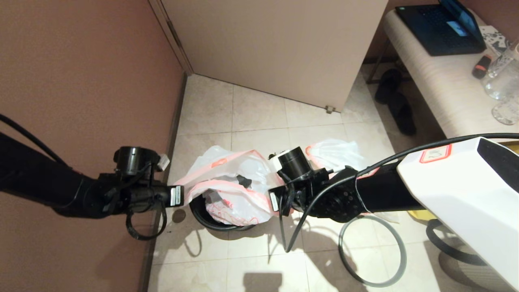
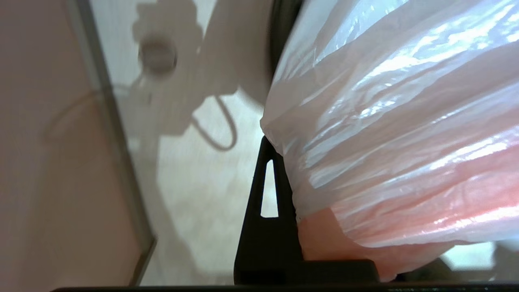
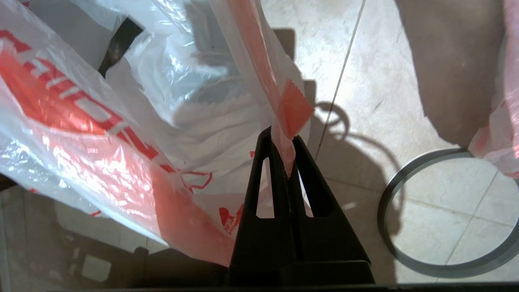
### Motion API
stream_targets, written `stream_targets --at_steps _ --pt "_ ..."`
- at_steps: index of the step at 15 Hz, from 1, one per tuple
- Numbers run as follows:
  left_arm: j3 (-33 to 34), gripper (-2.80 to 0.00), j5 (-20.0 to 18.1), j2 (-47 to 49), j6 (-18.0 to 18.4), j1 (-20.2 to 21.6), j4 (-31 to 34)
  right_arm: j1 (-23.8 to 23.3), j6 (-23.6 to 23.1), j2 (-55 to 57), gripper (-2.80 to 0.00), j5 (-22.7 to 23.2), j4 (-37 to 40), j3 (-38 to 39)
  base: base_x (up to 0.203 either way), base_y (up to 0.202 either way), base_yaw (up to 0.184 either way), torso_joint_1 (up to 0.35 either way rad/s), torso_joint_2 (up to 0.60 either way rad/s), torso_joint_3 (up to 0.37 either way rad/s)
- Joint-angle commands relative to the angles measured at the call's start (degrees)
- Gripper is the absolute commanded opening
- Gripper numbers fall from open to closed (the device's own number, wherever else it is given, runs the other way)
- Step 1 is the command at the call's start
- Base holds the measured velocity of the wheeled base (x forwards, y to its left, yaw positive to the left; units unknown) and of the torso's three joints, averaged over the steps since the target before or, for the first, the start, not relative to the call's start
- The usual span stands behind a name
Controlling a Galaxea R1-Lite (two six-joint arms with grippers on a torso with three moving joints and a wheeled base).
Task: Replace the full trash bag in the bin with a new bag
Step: Put the new garbage bag on the trash can
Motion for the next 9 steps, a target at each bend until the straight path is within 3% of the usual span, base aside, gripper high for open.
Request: stream_targets --at_steps 1,5,6,9 --pt "-11.1 -2.8 1.9 5.9 -0.4 -2.2 4.4 -1.7 -1.7 3.7 -2.8 0.0 0.2 -3.6 0.0 0.0 0.0 0.0 0.0 0.0" --pt "-29.9 -2.8 22.0 20.3 -1.0 -3.7 15.0 -3.0 -4.9 10.6 -2.8 -0.2 1.1 -6.6 0.0 0.0 0.0 0.0 0.0 0.0" --pt "-32.2 -2.8 23.7 21.4 -1.4 -3.8 16.1 -3.0 -4.9 12.0 -2.8 -0.2 1.6 -9.2 0.0 0.0 0.0 0.0 0.0 0.0" --pt "-39.3 -2.8 30.2 24.9 -8.5 -4.7 16.5 -3.6 -4.8 13.8 -2.8 0.8 4.9 -16.6 0.0 0.0 0.0 0.0 0.0 0.0"
